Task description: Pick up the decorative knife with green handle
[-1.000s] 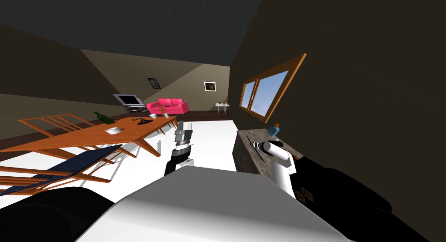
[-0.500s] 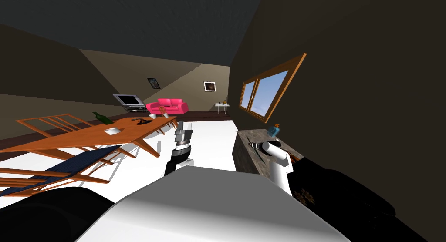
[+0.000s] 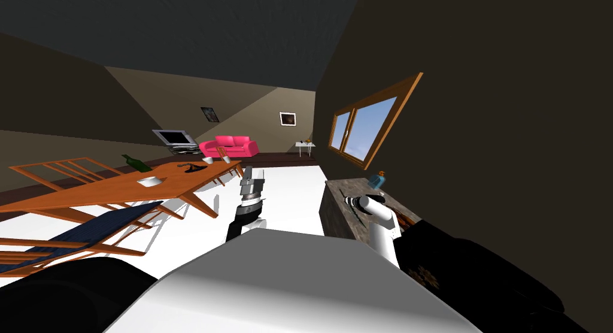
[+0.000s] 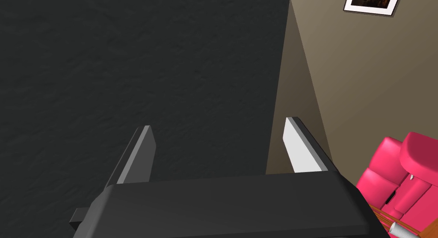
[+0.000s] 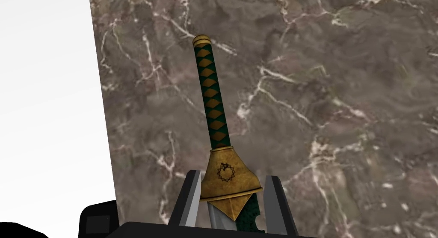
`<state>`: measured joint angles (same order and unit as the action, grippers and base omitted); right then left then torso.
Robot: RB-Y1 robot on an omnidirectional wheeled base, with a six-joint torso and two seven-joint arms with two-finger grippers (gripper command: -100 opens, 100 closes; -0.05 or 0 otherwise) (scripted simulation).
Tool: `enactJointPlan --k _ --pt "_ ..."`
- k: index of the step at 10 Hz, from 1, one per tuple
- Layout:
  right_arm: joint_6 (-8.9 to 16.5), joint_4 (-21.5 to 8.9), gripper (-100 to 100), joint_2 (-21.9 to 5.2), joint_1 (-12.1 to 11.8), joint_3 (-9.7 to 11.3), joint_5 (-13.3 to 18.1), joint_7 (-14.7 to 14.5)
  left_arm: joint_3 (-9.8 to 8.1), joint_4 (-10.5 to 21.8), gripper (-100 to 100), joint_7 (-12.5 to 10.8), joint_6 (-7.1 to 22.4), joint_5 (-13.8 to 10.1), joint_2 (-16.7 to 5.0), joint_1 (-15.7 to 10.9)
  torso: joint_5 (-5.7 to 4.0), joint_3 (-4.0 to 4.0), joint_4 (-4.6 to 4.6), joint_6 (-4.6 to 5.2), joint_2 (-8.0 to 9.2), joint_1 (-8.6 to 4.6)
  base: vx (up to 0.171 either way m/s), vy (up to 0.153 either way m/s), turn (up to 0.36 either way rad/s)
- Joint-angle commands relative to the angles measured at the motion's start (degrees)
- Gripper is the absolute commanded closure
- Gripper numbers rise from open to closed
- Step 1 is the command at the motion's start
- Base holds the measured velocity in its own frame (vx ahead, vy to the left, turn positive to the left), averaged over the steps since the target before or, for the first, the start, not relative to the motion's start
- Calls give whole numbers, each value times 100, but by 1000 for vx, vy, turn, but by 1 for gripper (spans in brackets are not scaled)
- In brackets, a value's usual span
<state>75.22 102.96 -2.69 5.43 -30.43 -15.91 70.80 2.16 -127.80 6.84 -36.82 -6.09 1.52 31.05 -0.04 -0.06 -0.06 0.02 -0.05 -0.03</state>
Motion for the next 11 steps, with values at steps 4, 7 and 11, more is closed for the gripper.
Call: enactJointPlan --k 4,7,11 --pt "-1 0 0 0 1 -1 -1 2 0 0 0 0 0 0 0 0 0 -2 -1 -1 -3 0 0 0 0" --pt "163 173 100 -43 1 -6 -7 78 0 0 0 0 0 0 0 -1 -2 8 -1 0 18 0 -44 0 25" --pt "406 271 -100 -349 382 -2 175 169 1 0 0 0 0 0 1 0 8 -9 -8 -2 -11 54 11 99 -28"
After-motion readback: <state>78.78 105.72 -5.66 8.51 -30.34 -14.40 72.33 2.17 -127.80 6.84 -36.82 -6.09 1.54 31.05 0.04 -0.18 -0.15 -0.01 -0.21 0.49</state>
